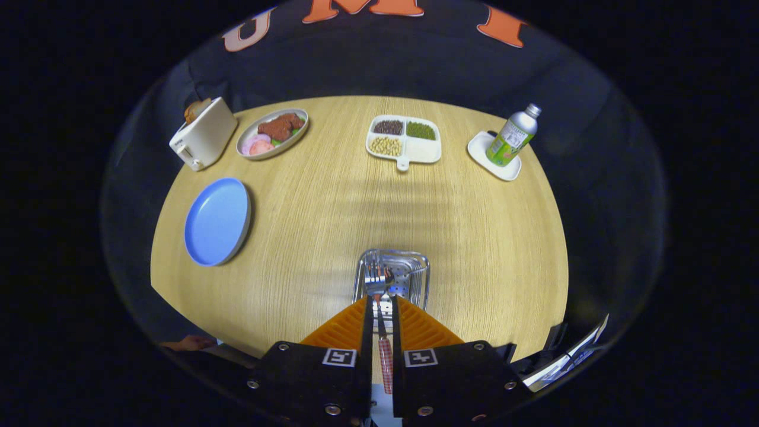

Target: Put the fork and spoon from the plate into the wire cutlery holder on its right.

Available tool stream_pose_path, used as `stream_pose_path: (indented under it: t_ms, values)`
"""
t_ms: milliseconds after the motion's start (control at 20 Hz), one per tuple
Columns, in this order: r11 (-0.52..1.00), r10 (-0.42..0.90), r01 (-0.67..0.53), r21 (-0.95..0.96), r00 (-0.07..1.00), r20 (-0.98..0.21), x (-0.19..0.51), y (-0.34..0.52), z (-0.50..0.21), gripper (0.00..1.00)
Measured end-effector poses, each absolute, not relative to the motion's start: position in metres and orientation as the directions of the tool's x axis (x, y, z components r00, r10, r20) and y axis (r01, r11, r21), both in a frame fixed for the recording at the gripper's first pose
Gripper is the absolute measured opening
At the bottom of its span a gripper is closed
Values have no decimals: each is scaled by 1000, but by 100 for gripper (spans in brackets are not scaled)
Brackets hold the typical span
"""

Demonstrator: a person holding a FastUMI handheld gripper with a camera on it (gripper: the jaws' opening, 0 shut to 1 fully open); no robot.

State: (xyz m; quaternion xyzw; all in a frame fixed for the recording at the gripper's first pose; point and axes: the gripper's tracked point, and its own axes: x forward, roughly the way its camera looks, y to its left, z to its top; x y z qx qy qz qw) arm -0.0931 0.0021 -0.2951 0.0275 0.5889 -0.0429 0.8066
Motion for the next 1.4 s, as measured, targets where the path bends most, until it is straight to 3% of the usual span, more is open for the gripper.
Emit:
stream_pose_path:
  t_ms: [350,550,700,750,1050,1400]
  values:
    - [995,-50,97,10,587,-808,-41,9,-206,26]
    - [992,-73,123,28,740,-668,-12,6,-147,55]
    - [988,-113,150,21,820,-562,-1,0,-108,91]
    - [987,-127,160,19,844,-522,3,-3,-94,94]
    - [976,-216,212,-44,930,-296,18,-20,-21,97]
    - [979,-203,205,1,972,-117,27,-23,43,97]
